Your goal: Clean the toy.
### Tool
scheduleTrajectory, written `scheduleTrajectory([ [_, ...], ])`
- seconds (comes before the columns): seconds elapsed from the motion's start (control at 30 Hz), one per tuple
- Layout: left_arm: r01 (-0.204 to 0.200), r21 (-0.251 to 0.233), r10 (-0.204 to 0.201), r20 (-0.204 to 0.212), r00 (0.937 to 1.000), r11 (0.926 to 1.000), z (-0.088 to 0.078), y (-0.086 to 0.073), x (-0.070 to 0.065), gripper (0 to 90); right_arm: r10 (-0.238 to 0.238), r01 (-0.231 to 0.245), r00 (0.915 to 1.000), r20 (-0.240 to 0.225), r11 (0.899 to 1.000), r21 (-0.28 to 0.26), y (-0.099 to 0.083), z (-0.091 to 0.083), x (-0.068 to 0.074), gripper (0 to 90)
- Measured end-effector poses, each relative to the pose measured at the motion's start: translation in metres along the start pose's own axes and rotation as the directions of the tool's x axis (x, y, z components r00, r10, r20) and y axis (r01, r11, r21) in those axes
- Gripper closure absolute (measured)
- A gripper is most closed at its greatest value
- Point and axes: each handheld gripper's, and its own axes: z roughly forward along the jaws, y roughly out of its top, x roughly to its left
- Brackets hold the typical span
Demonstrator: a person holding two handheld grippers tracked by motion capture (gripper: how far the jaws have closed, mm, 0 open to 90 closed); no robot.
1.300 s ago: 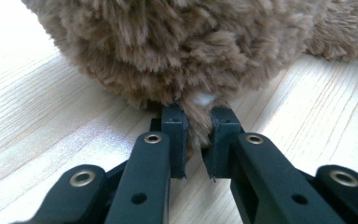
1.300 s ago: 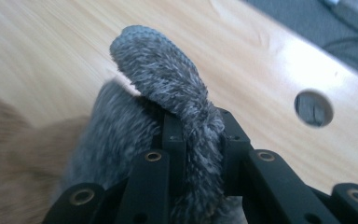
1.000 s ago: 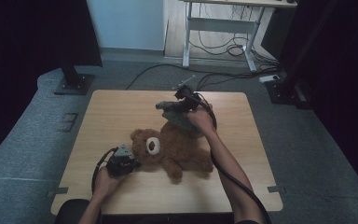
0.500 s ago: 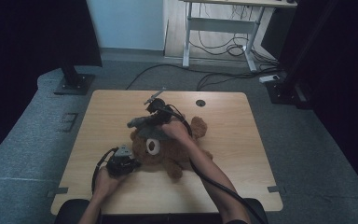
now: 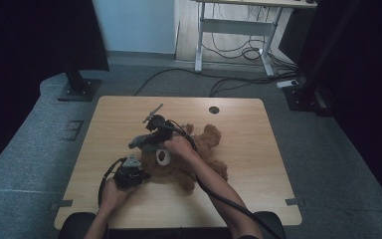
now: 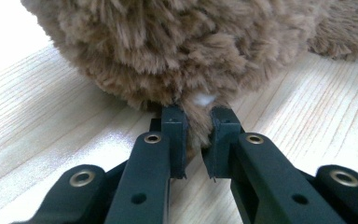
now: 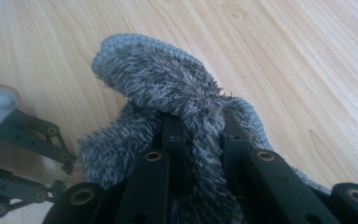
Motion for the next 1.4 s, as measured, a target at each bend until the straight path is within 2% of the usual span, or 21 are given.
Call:
scheduleTrajectory([
  [0.43,0.004,-0.003,-0.004,0.001,1.0000,1.0000,0.000,0.000,0.000,79.4,0.003,-0.003,0.9969,0.078,1.000,0.002,-0.021,-0.016,-0.003,76.5],
  [0.6,0.005,-0.003,-0.005,0.001,1.0000,1.0000,0.000,0.000,0.000,79.5,0.010,-0.011,0.9937,0.111,1.000,0.012,-0.034,-0.023,-0.005,76.6],
  [0.73,0.009,-0.003,-0.009,0.003,1.0000,1.0000,0.000,0.000,0.000,79.4,0.010,-0.016,0.9896,0.143,0.999,0.044,-0.046,-0.029,-0.010,76.6],
  [0.83,0.007,-0.004,-0.007,0.004,1.0000,1.0000,0.001,0.000,0.000,79.4,0.018,-0.026,0.9888,0.148,0.998,0.050,-0.056,-0.034,-0.014,76.6],
  [0.87,0.008,-0.006,-0.008,0.003,1.0000,1.0000,0.001,0.000,0.000,79.3,0.028,-0.035,0.9887,0.147,0.998,0.045,-0.058,-0.036,-0.014,76.6],
  [1.03,-0.001,-0.002,0.001,-0.003,1.0000,1.0000,0.001,0.001,0.000,79.2,0.004,-0.012,0.9813,0.192,0.999,0.042,-0.058,-0.054,-0.009,76.6],
  [1.2,-0.006,-0.017,0.006,-0.011,0.9999,0.9998,0.001,0.001,-0.001,79.1,0.018,-0.014,0.9835,0.180,1.000,-0.023,-0.051,-0.078,-0.002,76.5],
  [1.27,-0.004,-0.022,0.004,-0.009,1.0000,0.9997,0.000,0.002,0.000,79.1,0.019,-0.011,0.9870,0.160,0.999,-0.050,-0.045,-0.085,0.001,76.6],
  [1.4,0.011,-0.043,-0.012,-0.007,0.9999,0.9990,-0.002,0.002,0.000,79.1,0.009,0.001,0.9930,0.118,0.996,-0.087,-0.030,-0.089,0.013,76.5],
])
